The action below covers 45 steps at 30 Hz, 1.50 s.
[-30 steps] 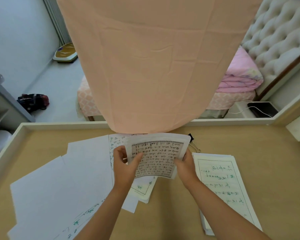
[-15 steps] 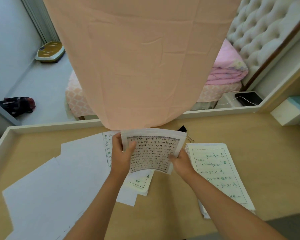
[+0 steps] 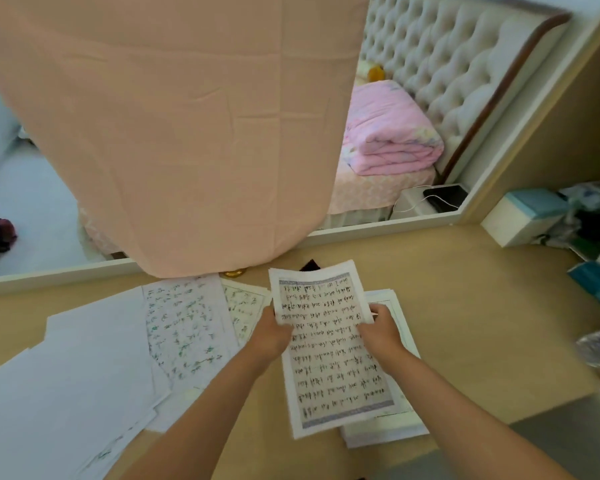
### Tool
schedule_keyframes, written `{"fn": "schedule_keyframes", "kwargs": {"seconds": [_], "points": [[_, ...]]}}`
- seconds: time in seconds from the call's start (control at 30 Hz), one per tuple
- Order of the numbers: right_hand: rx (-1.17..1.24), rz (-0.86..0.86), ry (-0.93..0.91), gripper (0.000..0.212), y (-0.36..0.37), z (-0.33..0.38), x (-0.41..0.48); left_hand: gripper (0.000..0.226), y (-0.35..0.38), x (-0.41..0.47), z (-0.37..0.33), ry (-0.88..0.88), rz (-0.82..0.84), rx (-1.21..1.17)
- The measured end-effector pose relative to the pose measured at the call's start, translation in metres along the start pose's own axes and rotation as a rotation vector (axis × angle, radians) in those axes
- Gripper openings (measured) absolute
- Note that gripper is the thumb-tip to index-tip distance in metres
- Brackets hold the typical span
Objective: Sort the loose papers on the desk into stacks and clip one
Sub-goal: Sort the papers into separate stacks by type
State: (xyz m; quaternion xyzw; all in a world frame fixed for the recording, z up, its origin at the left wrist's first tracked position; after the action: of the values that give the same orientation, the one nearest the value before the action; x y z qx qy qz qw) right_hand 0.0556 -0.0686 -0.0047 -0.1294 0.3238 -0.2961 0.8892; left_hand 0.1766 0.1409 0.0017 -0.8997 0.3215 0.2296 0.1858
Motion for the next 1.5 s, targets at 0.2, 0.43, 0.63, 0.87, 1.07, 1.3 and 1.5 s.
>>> {"fn": "schedule_keyframes", "kwargs": {"seconds": [0.2, 0.43, 0.63, 0.87, 1.07, 1.3, 1.5], "points": [[-0.081, 0.019, 0.066, 0.048, -0.068, -0.059, 0.036, 0.038, 0.102, 0.035, 0.022, -0.090, 0.079, 0.006], [-0.313, 0.215, 0.069, 0.071, -0.082, -0.098, 0.059, 0.042, 0.155, 0.041, 0.039, -0.169, 0.086, 0.046], [-0.257, 0.300, 0.083, 0.074, -0.074, -0.104, 0.062, 0.077, 0.161, 0.041, 0.036, -0.181, 0.024, 0.028], [-0.403, 0.243, -0.179, 0.056, -0.050, -0.032, 0.060, 0.075, 0.086, 0.044, 0.020, -0.147, -0.249, 0.170], [-0.223, 0.554, -0.127, 0.032, 0.064, 0.016, 0.033, 0.062, 0.005, 0.038, 0.035, -0.094, -0.207, 0.284], [-0.291, 0.611, -0.076, 0.030, 0.208, 0.041, 0.001, 0.062, -0.139, -0.001, 0.106, -0.120, -0.259, 0.503], [-0.491, 0.505, -0.137, 0.042, 0.296, 0.073, -0.007, 0.070, -0.289, -0.043, 0.184, -0.298, -0.370, 0.800]]}}
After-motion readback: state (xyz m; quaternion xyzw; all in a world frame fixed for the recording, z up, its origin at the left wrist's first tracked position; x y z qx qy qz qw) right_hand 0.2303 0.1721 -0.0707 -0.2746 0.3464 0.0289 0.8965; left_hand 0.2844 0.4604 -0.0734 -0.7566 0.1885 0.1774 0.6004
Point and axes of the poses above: each hand's wrist, its own x-axis towards the middle knuckle, its own y-axis out of the palm, z = x × y, the point moved 9 cm from there along x, towards the middle knuckle, and after that the axes turned 6 degrees about z, right-handed, at the moved point
